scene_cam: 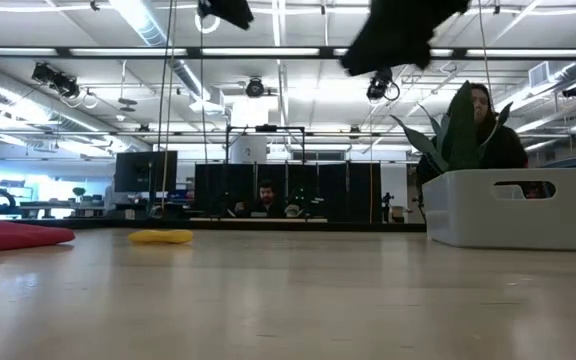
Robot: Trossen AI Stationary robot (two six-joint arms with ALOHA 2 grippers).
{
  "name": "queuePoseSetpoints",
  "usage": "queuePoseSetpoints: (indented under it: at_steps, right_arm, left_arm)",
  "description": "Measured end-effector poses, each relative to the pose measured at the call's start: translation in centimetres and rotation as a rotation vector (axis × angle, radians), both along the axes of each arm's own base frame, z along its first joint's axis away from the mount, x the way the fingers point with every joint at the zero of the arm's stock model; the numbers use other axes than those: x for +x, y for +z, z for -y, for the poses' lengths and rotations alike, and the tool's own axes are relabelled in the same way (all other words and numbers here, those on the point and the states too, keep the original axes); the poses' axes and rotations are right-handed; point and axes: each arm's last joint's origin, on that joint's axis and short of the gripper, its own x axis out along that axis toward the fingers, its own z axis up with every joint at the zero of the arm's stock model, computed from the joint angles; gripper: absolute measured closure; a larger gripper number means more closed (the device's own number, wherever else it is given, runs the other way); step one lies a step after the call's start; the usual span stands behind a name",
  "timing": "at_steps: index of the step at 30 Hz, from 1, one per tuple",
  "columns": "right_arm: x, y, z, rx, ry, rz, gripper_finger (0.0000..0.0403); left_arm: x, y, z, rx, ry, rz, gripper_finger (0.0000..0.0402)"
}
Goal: Pick and placing Produce into tupperware
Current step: Put the corn into the bin
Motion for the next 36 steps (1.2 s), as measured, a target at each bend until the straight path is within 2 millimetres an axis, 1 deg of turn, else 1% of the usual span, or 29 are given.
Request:
queuePoseSetpoints:
  at_steps: [2, 4, 8, 11, 15, 20, 24, 28, 32, 36]
  right_arm:
    - [1.9, -1.0, -0.1, 0.010, 0.117, -0.007, 0.0261]
    - [3.5, -2.1, 0.1, 0.033, 0.182, -0.012, 0.0258]
    - [6.2, -4.3, 1.4, 0.085, 0.224, -0.036, 0.0245]
    - [8.0, -5.4, 2.5, 0.139, 0.281, -0.049, 0.0229]
    - [10.4, -6.5, 3.2, 0.156, 0.370, -0.069, 0.0204]
    - [13.5, -8.1, 3.1, 0.137, 0.491, -0.100, 0.0177]
    - [15.9, -9.7, 2.9, 0.135, 0.522, -0.102, 0.0165]
    - [18.2, -11.2, 2.8, 0.156, 0.562, -0.088, 0.0163]
    - [19.7, -13.1, 3.4, 0.167, 0.555, -0.107, 0.0165]
    - [20.1, -14.4, 4.2, 0.182, 0.537, -0.123, 0.0169]
  left_arm:
    - [-1.2, 0.9, 0.2, 0.014, 0.012, 0.028, 0.0257]
    - [-2.1, 1.5, 0.5, 0.025, 0.018, 0.052, 0.0257]
    - [-3.4, 2.5, 1.2, 0.020, 0.035, 0.102, 0.0253]
    - [-4.0, 3.0, 1.5, -0.003, 0.059, 0.135, 0.0251]
    - [-4.2, 3.1, 1.6, -0.018, 0.070, 0.150, 0.0257]
    - [-4.2, 3.1, 1.6, -0.019, 0.071, 0.150, 0.0264]
    - [-4.2, 3.1, 1.6, -0.019, 0.072, 0.149, 0.0261]
    - [-4.2, 3.1, 1.6, -0.019, 0.072, 0.149, 0.0260]
    - [-4.2, 3.1, 1.6, -0.017, 0.070, 0.146, 0.0267]
    - [-4.2, 3.0, 1.6, -0.017, 0.069, 0.145, 0.0274]
